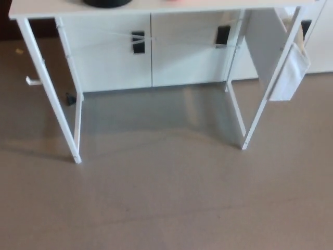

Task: The robot walk towards a table in front and uses its left hand to pick up the pot from the base and pour water to the cup on the right hand side

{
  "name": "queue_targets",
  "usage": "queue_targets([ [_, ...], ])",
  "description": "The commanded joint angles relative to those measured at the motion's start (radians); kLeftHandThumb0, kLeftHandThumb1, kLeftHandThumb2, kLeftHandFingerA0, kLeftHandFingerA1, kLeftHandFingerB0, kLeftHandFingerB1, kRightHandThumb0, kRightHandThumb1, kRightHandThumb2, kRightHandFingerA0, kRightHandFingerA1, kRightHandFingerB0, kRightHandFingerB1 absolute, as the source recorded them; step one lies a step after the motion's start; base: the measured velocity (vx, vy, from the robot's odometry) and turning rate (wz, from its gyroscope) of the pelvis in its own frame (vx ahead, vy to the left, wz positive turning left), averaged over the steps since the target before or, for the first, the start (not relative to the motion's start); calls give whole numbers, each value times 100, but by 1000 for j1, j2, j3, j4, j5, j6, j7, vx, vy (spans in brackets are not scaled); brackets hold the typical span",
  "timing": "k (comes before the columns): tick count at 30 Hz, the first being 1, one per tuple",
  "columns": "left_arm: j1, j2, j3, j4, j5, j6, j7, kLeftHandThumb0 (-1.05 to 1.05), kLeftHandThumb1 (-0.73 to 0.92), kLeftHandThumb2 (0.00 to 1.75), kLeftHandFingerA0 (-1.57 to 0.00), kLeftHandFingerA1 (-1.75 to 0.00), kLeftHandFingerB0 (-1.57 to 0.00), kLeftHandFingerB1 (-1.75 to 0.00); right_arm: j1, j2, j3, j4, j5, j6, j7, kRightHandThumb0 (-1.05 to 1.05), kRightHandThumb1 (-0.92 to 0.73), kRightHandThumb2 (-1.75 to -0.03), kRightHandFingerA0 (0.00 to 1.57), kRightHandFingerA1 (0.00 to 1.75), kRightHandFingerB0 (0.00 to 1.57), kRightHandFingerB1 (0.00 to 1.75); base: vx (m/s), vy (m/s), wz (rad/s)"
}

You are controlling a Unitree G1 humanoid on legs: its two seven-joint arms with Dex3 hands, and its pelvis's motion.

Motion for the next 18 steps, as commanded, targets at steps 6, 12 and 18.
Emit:
queue_targets([
  [6, 37, -42, -31, -47, 21, -34, 40, -8, 32, 80, -24, -52, -24, -51, 11, 0, 22, -18, -21, -22, -15, -8, -41, -86, 31, 55, 16, 48, 297, 8, 10],
  [12, 55, -62, -51, -73, 33, -41, 77, -8, 49, 55, -37, -36, -37, -33, -7, 0, 80, 26, -88, -50, -76, -14, -38, -84, 34, 55, 16, 48, 415, -154, 34],
  [18, 62, -79, -77, -69, 48, -65, 93, -10, 48, 54, -37, -36, -38, -33, 32, 30, 107, -45, -58, -46, -30, -9, -39, -85, 28, 54, 15, 48, 330, -25, -11],
])
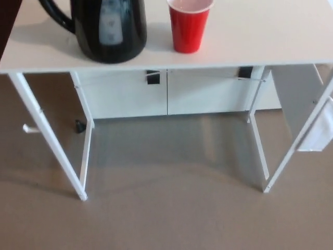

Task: The robot walk towards a table in front and uses its left hand to pick up the pot from the base and pour water to the cup on the right hand side

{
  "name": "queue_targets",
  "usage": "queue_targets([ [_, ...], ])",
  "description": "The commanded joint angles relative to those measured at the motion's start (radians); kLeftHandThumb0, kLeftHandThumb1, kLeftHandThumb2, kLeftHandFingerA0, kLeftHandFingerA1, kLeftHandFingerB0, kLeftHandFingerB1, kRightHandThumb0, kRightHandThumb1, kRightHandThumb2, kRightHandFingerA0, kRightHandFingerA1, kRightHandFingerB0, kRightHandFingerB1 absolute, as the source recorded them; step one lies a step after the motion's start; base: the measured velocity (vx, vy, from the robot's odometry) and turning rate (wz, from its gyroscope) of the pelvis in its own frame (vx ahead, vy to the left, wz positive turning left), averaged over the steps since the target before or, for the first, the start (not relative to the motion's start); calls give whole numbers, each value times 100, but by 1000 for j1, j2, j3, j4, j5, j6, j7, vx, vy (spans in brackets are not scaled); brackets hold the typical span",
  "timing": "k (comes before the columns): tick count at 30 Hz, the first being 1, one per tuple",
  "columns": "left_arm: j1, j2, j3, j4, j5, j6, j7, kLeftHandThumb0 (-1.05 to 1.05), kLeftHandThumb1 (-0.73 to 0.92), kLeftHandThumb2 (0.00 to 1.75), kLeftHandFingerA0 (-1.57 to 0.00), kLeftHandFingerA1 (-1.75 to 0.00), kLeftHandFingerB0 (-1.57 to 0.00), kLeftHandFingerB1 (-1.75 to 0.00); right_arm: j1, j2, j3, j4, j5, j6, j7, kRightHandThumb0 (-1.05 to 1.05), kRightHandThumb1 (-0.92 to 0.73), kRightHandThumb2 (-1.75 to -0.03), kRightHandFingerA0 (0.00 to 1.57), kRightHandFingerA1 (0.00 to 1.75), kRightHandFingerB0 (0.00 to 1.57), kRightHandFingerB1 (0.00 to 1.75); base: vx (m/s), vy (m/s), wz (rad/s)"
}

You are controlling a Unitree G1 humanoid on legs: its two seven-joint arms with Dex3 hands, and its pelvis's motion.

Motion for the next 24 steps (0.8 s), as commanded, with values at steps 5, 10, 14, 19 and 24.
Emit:
queue_targets([
  [5, 3, 0, -23, -11, 38, -52, 45, -11, 48, 54, -38, -36, -37, -33, 17, 17, 23, -10, -24, -22, 3, -12, -38, -85, 30, 55, 16, 48, 427, 210, -19],
  [10, 4, 0, -23, -12, 33, -58, 41, -10, 48, 54, -37, -36, -37, -34, 17, 8, 24, -11, -26, -11, -3, -13, -39, -85, 30, 55, 15, 48, 385, 219, -20],
  [14, 4, 0, -20, -11, 28, -56, 41, -13, 47, 55, -37, -38, -37, -34, 12, 7, 21, -3, -25, -12, -2, -13, -38, -84, 29, 55, 15, 48, 279, 86, 10],
  [19, 2, 10, -22, 1, 30, -46, 41, -10, 47, 54, -38, -36, -38, -34, 28, 15, 19, -19, -22, -1, -12, -12, -39, -85, 30, 55, 15, 48, 326, -68, 14],
  [24, 0, 11, -18, 3, 24, -40, 33, -9, 47, 54, -37, -37, -38, -34, 33, 14, 25, -23, -32, -11, -20, -13, -38, -84, 32, 56, 17, 49, 404, -136, 5],
])
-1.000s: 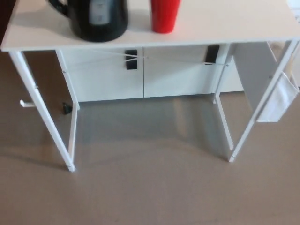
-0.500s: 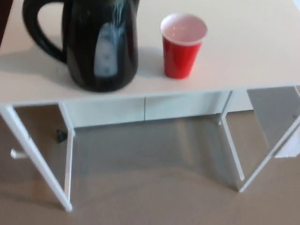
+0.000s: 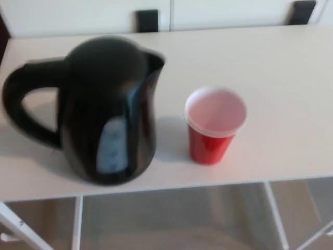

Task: The robot walk towards a table in front and uses its left hand to pick up the pot from the base and pour water to the cup on the right hand side

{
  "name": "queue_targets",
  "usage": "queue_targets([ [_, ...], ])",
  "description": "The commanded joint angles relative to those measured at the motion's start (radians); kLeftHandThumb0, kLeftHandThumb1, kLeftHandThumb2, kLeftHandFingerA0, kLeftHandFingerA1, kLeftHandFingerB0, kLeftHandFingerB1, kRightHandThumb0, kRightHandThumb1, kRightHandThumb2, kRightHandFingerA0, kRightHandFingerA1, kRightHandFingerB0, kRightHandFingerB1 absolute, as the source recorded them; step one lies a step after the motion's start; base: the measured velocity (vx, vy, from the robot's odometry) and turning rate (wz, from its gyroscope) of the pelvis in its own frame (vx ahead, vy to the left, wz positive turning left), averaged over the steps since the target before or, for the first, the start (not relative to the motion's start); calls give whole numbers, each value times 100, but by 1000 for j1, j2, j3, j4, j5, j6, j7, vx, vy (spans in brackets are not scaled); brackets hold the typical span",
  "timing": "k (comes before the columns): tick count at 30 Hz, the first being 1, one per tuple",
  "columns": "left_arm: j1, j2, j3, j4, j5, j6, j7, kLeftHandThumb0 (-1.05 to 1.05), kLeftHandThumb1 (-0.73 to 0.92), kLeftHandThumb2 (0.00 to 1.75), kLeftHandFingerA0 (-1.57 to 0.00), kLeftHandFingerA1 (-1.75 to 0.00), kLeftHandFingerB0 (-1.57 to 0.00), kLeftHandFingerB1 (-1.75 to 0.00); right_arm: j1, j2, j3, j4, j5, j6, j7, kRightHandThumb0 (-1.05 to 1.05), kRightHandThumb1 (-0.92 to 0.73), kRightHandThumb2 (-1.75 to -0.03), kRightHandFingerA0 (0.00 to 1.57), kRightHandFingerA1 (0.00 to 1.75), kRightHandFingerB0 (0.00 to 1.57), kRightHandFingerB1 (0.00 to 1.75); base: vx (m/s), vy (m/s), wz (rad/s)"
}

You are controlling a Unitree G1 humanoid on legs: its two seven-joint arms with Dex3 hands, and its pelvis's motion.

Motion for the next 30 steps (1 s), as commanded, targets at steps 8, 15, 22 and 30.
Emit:
queue_targets([
  [8, 5, 19, -2, 18, 11, -3, -5, -10, 48, 54, -37, -37, -37, -33, 9, -6, -6, 6, -3, -6, -13, -11, -38, -84, 32, 56, 17, 49, 301, -56, -14],
  [15, 3, 20, -6, 15, 9, 7, -7, -9, 48, 54, -37, -37, -37, -33, 9, -6, -2, 8, -6, -9, -16, -12, -39, -85, 31, 56, 16, 48, 128, 169, -10],
  [22, 4, 27, -13, 21, 17, 7, -11, -10, 48, 54, -39, -37, -38, -34, -8, -16, 2, 66, -16, -45, -3, -15, -39, -85, 31, 55, 15, 48, -87, -24, -6],
  [30, 1, 35, -13, 35, 11, 2, -39, -17, 47, 56, -44, -40, -40, -36, 8, -10, 2, 35, -17, -37, -13, -15, -39, -85, 32, 56, 17, 49, -293, -198, 6],
])
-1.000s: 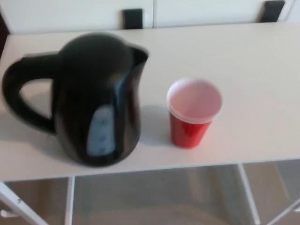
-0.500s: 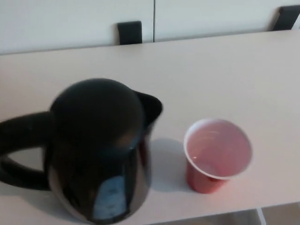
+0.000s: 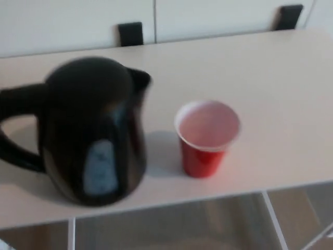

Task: The robot walk towards a table in front and uses its left hand to pick up the pot from the base and pour water to the cup on the right hand side

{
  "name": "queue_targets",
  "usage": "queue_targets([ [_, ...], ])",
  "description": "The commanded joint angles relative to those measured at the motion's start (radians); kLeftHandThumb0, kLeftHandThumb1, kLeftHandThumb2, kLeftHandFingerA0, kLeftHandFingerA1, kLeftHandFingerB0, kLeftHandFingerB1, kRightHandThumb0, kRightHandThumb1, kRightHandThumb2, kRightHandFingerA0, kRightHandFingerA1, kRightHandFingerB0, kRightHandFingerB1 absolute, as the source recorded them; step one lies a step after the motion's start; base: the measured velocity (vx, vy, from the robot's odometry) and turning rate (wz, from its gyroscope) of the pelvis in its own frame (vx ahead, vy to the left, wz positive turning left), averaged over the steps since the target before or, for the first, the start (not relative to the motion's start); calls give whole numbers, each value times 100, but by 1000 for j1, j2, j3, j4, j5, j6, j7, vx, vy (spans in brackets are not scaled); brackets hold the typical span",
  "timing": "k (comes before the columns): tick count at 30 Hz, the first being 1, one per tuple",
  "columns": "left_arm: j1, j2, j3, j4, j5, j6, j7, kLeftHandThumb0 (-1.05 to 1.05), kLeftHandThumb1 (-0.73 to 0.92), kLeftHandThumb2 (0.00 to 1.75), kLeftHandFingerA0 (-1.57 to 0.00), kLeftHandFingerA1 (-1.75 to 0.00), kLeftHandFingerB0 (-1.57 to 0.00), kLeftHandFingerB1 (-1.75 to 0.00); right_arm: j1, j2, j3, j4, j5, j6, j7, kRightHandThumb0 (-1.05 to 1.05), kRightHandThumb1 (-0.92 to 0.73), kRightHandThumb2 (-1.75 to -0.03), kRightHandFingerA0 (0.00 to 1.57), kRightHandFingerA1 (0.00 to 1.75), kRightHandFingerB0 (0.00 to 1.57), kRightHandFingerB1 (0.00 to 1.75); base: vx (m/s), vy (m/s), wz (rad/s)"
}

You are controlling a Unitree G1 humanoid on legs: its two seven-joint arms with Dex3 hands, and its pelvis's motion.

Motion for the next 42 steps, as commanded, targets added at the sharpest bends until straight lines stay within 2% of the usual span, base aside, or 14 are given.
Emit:
queue_targets([
  [1, 7, 20, -4, 16, 10, 2, -24, -17, 46, 55, -44, -40, -40, -36, 3, -25, -3, -4, -11, -17, -7, -18, -56, -56, 43, 39, 29, 33, -377, -282, -6],
  [2, 8, 20, -4, 17, 10, 2, -24, -17, 46, 55, -44, -40, -40, -36, 5, -25, -3, -4, -11, -18, -7, -18, -56, -56, 43, 39, 29, 33, -181, -158, 6],
  [3, 11, 22, -7, 11, 13, 6, -27, -16, 47, 55, -44, -39, -40, -36, 10, -25, -2, -7, -12, -22, -7, -14, -40, -85, 31, 55, 16, 48, -157, -100, 6],
  [10, -3, 40, -37, 26, 32, 26, -42, -15, 46, 55, -46, -39, -41, -36, -4, -23, -15, 27, 3, -35, 12, -13, -39, -86, 31, 56, 16, 49, -88, 43, 1],
  [18, -3, 45, -39, 7, 22, 31, -50, -16, 48, 56, -45, -39, -40, -36, -8, -21, -17, 28, 0, -35, 17, -14, -40, -86, 30, 55, 15, 48, -66, 286, -3],
  [19, -9, 42, -34, 15, 17, 40, -49, -15, 48, 56, -45, -38, -41, -36, -6, -22, -16, 15, -2, -9, 8, -17, -57, -57, 42, 37, 28, 32, 140, 134, 8],
  [21, -12, 41, -30, 19, 16, 45, -49, -15, 48, 56, -45, -38, -41, -36, -5, -23, -16, 6, -3, 4, 4, -17, -57, -57, 42, 37, 28, 32, 27, 58, 8],
  [22, -9, 42, -30, 15, 17, 40, -49, -17, 46, 56, -44, -39, -40, -36, 7, -16, -17, -9, 0, -7, 4, -12, -39, -86, 33, 56, 16, 48, 13, 22, 8],
  [23, -6, 44, -37, 6, 27, 38, -39, -16, 47, 54, -48, -38, -41, -35, 4, -14, -22, -1, 8, -10, 13, -12, -39, -86, 33, 57, 16, 49, 0, 0, 0],
  [31, -10, 46, -35, 3, 29, 37, -33, -20, 45, 56, -46, -40, -41, -37, -19, -20, -20, 44, -5, -27, 11, -13, -39, -85, 31, 56, 16, 48, -31, -63, 3],
  [32, -15, 45, -28, 8, 19, 45, -43, -19, 45, 56, -47, -40, -41, -37, -16, -20, -14, 36, -16, -31, -3, -16, -56, -56, 44, 39, 30, 33, 0, 0, 0],
  [33, -16, 49, -32, 6, 24, 45, -42, -21, 44, 57, -45, -40, -40, -37, -2, -18, -9, 7, -19, -28, -2, -17, -57, -57, 42, 39, 29, 33, 0, 0, 0],
  [34, -16, 51, -33, 5, 27, 44, -42, -23, 44, 57, -45, -40, -40, -37, 5, -17, -6, -7, -20, -26, -2, -14, -39, -85, 33, 56, 17, 49, 0, 0, 0],
  [42, -20, 49, -24, 1, 19, 55, -43, -16, 46, 53, -47, -38, -41, -34, 8, -11, -13, -29, -2, 4, 13, -13, -40, -86, 32, 56, 16, 48, 0, 0, 0],
])
